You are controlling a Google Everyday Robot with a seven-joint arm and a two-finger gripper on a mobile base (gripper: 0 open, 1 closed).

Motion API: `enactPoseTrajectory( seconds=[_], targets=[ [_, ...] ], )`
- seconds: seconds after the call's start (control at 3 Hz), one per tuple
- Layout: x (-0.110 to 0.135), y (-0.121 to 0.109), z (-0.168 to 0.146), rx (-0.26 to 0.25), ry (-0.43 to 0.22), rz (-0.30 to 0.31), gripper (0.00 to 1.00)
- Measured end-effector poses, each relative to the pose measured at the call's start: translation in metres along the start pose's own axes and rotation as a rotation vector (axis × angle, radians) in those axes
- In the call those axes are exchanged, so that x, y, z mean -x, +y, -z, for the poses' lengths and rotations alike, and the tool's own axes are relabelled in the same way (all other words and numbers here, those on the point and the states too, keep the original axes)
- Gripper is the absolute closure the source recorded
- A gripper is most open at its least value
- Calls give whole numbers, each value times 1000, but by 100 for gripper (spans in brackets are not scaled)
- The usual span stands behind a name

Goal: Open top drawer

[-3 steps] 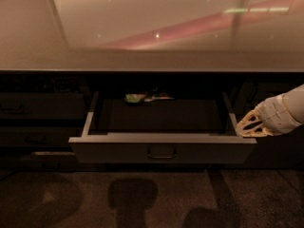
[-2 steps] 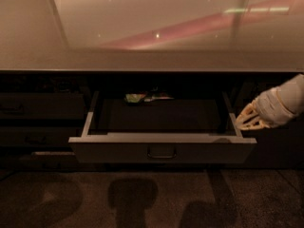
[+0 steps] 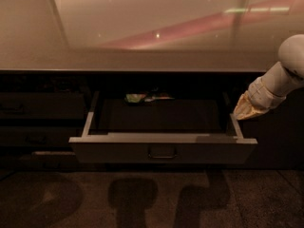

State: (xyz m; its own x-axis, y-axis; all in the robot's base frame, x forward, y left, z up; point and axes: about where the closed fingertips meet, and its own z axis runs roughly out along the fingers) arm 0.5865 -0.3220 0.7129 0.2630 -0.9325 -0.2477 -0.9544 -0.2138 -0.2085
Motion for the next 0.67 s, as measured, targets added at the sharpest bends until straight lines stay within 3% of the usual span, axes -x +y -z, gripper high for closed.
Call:
enactPoseTrajectory(
  seconds=[0.33,0.67],
  targets=[
    [0,-2,1,0,1,0,100],
    [-3,-4,-16,0,55,-34,100]
  ],
)
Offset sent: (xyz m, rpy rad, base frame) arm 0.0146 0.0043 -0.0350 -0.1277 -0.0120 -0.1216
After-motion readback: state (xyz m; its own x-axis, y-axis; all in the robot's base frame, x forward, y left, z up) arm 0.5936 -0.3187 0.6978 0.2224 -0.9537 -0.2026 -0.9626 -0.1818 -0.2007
